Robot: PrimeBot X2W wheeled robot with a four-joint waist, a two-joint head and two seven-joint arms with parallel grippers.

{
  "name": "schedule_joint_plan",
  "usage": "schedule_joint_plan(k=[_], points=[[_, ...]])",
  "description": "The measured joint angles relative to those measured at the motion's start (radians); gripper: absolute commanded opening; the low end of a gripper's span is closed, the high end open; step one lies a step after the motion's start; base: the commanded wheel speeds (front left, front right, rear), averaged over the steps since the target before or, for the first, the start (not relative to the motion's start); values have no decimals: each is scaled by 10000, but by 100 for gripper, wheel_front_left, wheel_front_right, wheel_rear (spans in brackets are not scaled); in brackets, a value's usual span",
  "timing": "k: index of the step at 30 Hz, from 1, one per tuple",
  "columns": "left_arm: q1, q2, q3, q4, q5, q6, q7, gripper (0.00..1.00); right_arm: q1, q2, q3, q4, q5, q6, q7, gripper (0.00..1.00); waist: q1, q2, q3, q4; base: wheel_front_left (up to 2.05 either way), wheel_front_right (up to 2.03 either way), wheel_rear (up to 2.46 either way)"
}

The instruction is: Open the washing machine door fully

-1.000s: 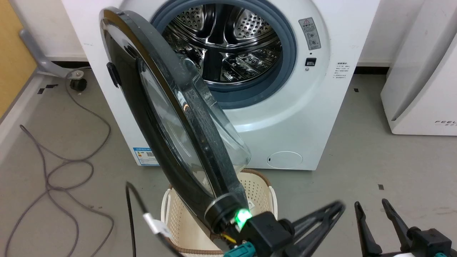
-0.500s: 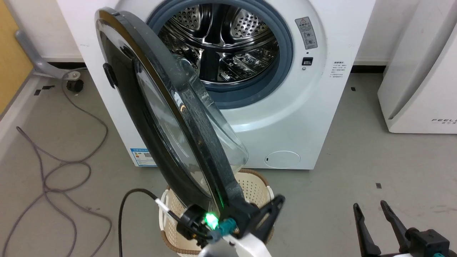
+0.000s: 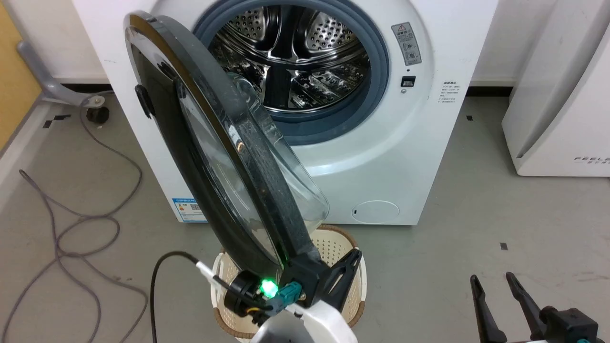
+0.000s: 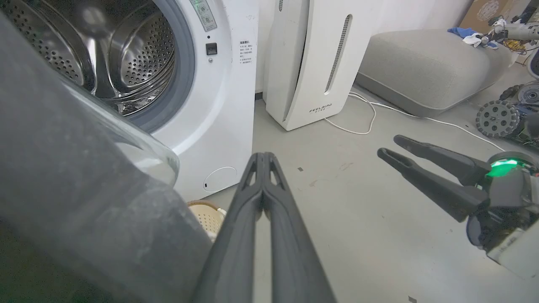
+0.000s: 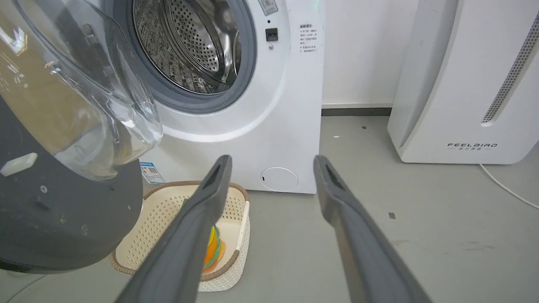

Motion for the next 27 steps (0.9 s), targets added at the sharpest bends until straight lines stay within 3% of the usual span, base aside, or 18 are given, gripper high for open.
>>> schedule_joint_plan(k=[9, 14, 27], points=[[932, 476, 86, -748, 23, 453, -86, 0, -4, 0, 6, 232, 35, 0, -38, 100, 0, 0, -33, 111, 0, 0, 0], [1908, 1051, 192, -1480, 215, 918, -71, 0, -22, 0, -44, 339, -52, 0, -27, 100, 0, 0, -197, 340, 0, 0, 0], [3135, 1651, 686, -2608, 192, 1567, -221, 0, -16, 0, -136, 422, -13, 0, -23, 100, 0, 0, -261, 1412, 0, 0, 0]])
